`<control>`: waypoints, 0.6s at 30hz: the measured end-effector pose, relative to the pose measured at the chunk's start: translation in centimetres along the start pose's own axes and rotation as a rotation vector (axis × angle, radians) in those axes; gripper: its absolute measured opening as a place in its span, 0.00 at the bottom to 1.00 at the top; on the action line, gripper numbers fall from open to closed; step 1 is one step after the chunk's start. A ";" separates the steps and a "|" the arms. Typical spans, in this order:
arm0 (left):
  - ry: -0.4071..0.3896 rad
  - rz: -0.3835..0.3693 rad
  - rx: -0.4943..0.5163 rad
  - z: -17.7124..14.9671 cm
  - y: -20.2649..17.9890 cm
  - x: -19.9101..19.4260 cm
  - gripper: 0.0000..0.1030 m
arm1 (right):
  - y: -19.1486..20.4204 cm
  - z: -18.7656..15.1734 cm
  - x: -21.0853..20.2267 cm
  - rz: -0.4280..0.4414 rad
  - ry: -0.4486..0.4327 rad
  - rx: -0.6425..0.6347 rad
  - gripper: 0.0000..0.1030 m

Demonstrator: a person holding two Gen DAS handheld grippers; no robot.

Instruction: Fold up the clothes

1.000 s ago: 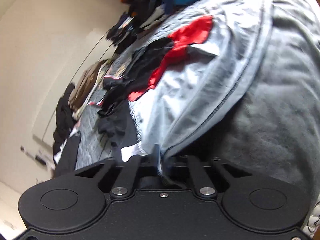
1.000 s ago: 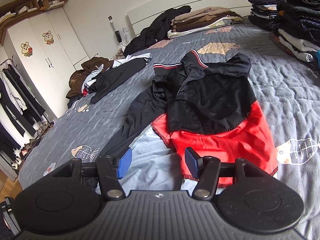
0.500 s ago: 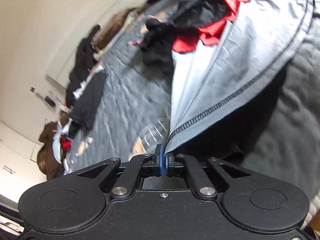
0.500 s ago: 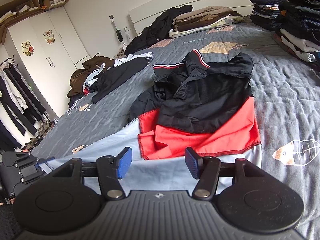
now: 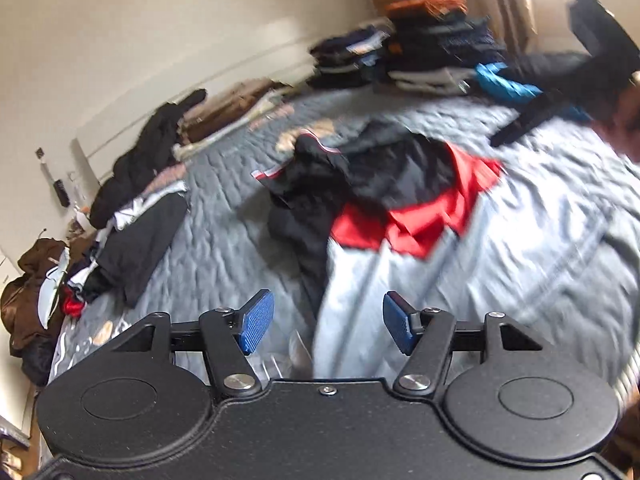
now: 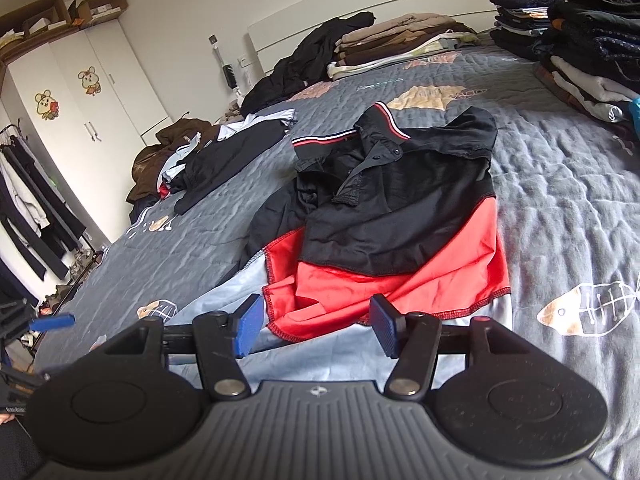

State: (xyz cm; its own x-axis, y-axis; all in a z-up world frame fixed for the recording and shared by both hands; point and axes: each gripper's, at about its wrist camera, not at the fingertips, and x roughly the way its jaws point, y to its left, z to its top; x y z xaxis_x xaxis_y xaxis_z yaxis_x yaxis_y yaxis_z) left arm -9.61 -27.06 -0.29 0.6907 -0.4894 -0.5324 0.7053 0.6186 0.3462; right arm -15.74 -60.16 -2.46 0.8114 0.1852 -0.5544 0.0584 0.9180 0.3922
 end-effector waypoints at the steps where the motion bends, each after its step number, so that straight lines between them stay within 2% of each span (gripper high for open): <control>1: -0.013 0.003 -0.027 0.6 0.5 1.2 0.58 | -0.1 0.2 0.1 -0.004 -0.002 0.004 0.56; 7: -0.030 -0.003 -0.205 3.8 1.9 9.6 0.57 | 0.4 2.6 2.5 0.014 0.000 -0.031 0.56; 9: -0.029 -0.013 -0.245 4.2 1.8 12.4 0.51 | 0.3 3.2 3.5 0.022 -0.008 -0.028 0.56; 11: 0.006 -0.010 -0.284 4.3 2.3 15.1 0.40 | 0.1 3.8 4.6 0.029 -0.016 -0.026 0.56; 15: 0.087 -0.013 -0.352 3.7 3.6 19.8 0.40 | -0.4 4.3 6.4 0.035 -0.022 -0.016 0.56; 18: 0.138 -0.011 -0.324 3.4 3.7 22.4 0.40 | -1.0 3.9 7.2 0.023 -0.012 -0.013 0.56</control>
State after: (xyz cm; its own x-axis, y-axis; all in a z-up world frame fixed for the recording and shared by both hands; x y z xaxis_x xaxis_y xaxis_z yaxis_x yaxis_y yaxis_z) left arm 9.05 -37.81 -8.27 0.6395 -0.4231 -0.6419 0.6100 0.7874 0.0887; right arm -7.68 -61.14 -4.04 0.8193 0.2024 -0.5365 0.0320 0.9180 0.3952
